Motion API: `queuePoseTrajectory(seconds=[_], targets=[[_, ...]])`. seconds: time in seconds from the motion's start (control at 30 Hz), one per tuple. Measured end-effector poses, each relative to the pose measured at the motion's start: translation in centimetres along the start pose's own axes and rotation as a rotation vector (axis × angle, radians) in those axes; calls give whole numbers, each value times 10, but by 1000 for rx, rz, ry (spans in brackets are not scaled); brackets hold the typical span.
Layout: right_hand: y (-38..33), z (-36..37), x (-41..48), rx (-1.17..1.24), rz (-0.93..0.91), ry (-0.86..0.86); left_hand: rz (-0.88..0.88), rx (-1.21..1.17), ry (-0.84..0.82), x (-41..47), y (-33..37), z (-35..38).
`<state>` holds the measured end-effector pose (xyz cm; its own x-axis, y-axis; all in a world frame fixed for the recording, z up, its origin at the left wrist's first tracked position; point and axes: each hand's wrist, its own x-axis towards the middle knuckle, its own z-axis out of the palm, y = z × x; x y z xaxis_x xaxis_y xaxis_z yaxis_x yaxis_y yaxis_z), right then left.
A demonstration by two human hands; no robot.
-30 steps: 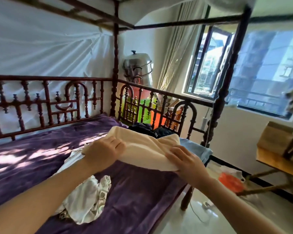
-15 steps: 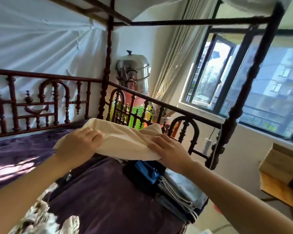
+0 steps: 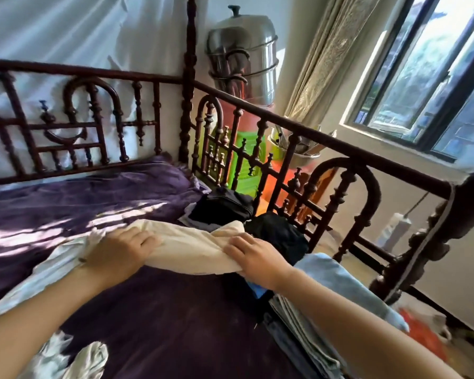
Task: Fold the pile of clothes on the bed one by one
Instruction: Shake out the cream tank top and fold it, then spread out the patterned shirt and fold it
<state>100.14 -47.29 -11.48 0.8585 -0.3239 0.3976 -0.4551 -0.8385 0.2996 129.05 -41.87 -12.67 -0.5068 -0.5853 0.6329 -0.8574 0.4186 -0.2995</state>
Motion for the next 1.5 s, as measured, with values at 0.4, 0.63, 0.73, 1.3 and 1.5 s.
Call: queuePoseTrajectory(seconds=[0.4,0.63,0.73,1.3,1.5], targets=[[169,114,-31,142,74,95,-52,157,-391,137,5,141],[261,165,20,26,377,326,-503,309,-402,268,-46,224],[284,210,44,95,591,33,-888,55,-945,280,-51,266],[233,244,84,235,444,-577,-1204,-194,-1332,71,-10,216],[177,179,119,250,230,-467,-1331,-46,-1157,18,-5,112]])
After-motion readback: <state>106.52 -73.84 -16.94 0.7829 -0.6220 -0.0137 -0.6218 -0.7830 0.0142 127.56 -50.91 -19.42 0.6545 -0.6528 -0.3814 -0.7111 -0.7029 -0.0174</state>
